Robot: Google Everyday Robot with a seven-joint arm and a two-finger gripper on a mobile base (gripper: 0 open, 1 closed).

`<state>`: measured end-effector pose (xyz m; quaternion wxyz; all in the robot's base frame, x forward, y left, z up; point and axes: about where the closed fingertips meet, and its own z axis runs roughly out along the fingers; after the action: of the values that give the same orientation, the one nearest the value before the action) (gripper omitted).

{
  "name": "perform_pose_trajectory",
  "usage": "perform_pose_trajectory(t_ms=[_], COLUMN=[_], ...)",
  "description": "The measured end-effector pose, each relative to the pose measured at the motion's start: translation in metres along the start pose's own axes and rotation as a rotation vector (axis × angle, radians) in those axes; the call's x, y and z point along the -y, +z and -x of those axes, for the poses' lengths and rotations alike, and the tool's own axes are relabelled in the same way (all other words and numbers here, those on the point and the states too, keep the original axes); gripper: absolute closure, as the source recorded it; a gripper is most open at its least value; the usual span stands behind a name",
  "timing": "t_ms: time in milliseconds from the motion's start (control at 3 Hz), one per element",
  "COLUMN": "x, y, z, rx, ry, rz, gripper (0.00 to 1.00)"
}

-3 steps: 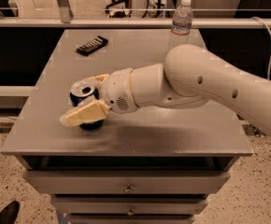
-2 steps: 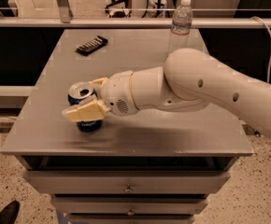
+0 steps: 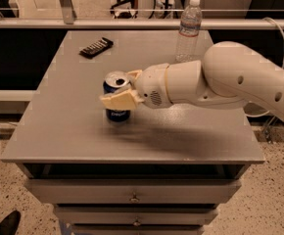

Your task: Move pepsi can near water bottle

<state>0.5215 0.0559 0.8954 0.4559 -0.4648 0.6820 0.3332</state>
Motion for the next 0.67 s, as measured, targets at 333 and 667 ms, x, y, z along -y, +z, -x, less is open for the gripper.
perform_pose_trajectory(t_ms=[333, 667], x=[0.052, 0.08], y=[-0.051, -0.081], z=[0.007, 0.015], rx=[-0.023, -0.023], ry=[-0.036, -0.057], rz=[-0.119, -0.19], gripper=[1.0, 1.0])
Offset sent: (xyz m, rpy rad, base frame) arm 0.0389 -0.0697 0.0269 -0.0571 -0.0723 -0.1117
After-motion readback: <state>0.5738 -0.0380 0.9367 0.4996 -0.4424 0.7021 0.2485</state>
